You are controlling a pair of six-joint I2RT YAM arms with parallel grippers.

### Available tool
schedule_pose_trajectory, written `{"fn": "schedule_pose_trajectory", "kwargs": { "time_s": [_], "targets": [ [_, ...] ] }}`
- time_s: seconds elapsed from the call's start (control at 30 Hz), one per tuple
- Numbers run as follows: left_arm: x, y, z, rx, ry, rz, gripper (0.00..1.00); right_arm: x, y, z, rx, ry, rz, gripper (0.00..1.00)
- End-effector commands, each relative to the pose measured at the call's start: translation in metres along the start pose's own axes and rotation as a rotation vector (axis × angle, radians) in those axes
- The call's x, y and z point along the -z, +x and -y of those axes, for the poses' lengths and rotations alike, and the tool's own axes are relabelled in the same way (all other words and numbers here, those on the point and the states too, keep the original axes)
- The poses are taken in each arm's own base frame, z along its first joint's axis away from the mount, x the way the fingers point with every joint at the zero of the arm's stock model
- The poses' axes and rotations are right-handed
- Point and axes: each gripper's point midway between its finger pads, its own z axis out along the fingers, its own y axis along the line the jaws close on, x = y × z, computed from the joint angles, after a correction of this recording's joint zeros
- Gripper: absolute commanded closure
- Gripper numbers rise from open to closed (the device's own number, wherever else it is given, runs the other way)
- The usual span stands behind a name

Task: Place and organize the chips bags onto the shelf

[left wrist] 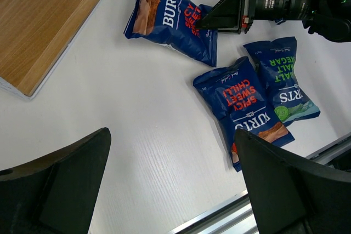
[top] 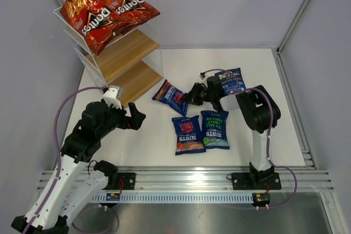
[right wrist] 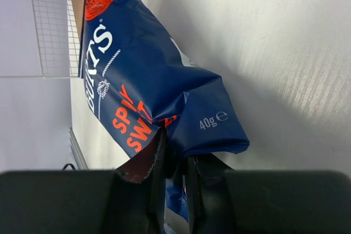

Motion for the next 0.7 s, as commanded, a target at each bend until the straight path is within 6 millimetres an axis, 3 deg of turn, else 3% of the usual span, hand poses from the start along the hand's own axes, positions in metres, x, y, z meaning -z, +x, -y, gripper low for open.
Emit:
{"fn": "schedule_pose_trajectory", "kwargs": {
  "time_s": [0.0,0.2,0.43,0.67],
  "targets": [
    [0.000,-0.005,0.006,-0.018,0.032,0.017,0.01,0.011,-0.028,-0.029,0.000,-0.045,0.110,0.86],
    [0.006,-0.011,0.001,-0.022,0.001,0.054,0.01,0.041,-0.048,-0.084,-0.006,-0.156,0.180,0.89],
    [0.025,-0.028,-0.014,-0.015,-0.091,0.163,0.01,0.079,-0.064,-0.131,0.006,-0.198,0.231,0.90],
    [0.074,-0.058,-0.018,-0.001,-0.115,0.430,0.01,0.104,-0.075,-0.170,-0.005,-0.206,0.229,0.90]
  ]
}}
